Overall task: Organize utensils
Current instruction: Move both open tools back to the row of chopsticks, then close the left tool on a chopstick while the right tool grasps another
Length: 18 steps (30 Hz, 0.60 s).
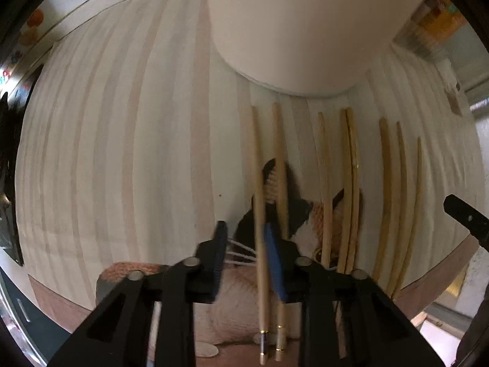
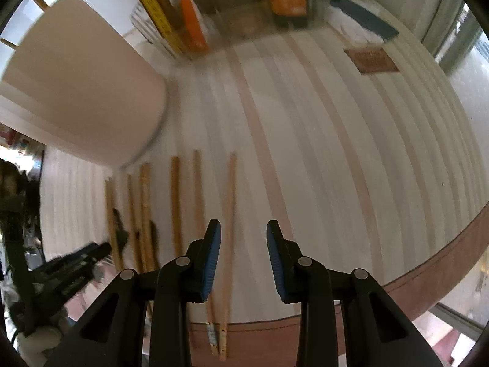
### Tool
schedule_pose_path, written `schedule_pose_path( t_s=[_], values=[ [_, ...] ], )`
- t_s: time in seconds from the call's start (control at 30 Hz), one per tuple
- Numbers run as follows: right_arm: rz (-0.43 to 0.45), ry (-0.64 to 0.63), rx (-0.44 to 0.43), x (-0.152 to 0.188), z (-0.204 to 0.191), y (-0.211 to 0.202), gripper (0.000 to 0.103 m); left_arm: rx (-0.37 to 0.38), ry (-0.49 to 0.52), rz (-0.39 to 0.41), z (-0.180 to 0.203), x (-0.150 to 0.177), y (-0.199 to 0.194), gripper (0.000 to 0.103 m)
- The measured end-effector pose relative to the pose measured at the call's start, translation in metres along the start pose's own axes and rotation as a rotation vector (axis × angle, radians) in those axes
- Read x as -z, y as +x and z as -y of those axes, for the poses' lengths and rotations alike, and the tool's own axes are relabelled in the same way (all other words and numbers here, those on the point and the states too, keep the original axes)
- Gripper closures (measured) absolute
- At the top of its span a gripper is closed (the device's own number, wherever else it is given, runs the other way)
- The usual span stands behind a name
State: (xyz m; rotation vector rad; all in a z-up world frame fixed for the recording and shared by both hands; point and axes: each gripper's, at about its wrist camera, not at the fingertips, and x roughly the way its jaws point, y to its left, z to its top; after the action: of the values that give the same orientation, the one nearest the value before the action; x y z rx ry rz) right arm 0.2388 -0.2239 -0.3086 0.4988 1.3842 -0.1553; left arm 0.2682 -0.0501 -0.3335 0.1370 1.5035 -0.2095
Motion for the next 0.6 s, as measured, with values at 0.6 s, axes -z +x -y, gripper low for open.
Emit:
schedule_pose_path(
  t_s=[0.6],
  values=[
    [-0.104,-0.123,0.124,-0.001,-0.036,0.043,0.096,-0.031,-0.155,0.004,-0.05,0.025,0.001,0.098]
  ],
)
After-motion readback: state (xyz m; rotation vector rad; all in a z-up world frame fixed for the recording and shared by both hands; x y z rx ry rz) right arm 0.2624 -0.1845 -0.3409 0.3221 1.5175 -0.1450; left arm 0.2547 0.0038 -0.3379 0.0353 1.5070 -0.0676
